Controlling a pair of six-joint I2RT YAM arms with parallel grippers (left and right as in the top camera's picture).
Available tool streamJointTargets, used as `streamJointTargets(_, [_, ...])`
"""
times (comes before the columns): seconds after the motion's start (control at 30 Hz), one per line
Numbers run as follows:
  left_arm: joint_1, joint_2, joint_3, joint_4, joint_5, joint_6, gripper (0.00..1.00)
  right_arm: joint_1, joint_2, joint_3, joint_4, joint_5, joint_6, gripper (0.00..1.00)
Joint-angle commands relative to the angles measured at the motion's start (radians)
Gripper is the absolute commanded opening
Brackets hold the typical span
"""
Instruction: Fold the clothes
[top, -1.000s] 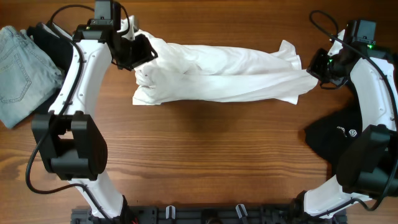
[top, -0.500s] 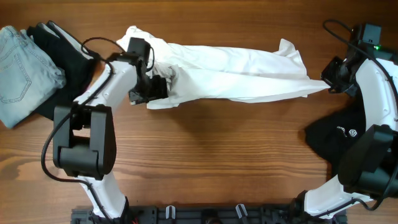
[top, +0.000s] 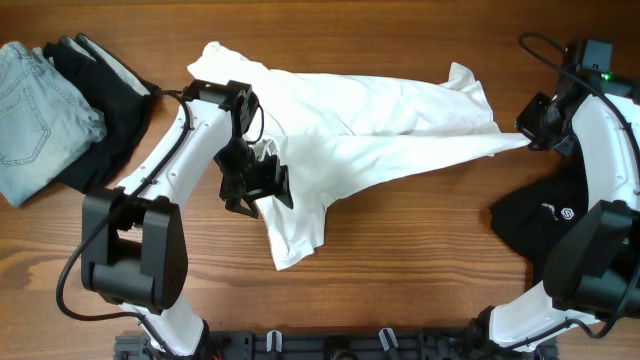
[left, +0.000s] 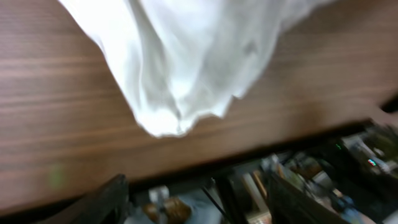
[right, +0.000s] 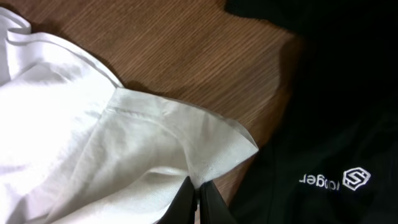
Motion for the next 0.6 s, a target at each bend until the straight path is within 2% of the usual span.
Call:
streamJointTargets(0.0, [-0.001, -0.009, 0.009, 0.041, -0.203, -0.089, 0.74, -0.001, -0.018, 0.014, -0.01, 0.018, -0.007, 0.04])
streamJointTargets(0.07, [-0.004, -0.009, -0.029, 0.079, -0.231, -0.175, 0.74, -0.001, -0.018, 0.014, -0.01, 0.018, -0.008, 0.04])
streamJointTargets(0.17, [-0.006, -0.009, -0.122, 0.167, -0.235, -0.219, 0.74, -0.001, -0.018, 0.014, -0.011, 0.018, -0.007, 0.04])
streamJointTargets(0.27, [-0.007, -0.009, -0.25, 0.355, -0.235, -0.22, 0.65, -0.001, -0.018, 0.014, -0.012, 0.018, -0.007, 0.04])
streamJointTargets(0.37, [-0.008, -0.009, -0.334, 0.558, -0.235, -0.22, 0.49, -0.001, -0.018, 0.014, -0.018, 0.017, -0.007, 0.04])
streamJointTargets(0.4, [-0.012, -0.008, -0.354, 0.62, -0.235, -0.217, 0.37, -0.001, -0.018, 0.014, -0.023, 0.017, -0.008, 0.04])
streamJointTargets(0.43, [-0.016, -0.008, -0.365, 0.659, -0.232, -0.217, 0.3, -0.001, -0.018, 0.014, -0.027, 0.018, -0.008, 0.04])
streamJointTargets(0.47, [-0.02, -0.008, -0.37, 0.678, -0.232, -0.217, 0.12, -0.001, -0.018, 0.014, -0.033, 0.017, -0.008, 0.04])
streamJointTargets(0.5, [-0.024, -0.008, -0.37, 0.679, -0.223, -0.217, 0.04, -0.001, -0.018, 0.014, -0.043, 0.017, -0.008, 0.04])
streamJointTargets(0.57, [-0.014, -0.021, -0.356, 0.648, -0.163, -0.206, 0.04, -0.001, -0.019, 0.014, -0.055, 0.002, -0.034, 0.04])
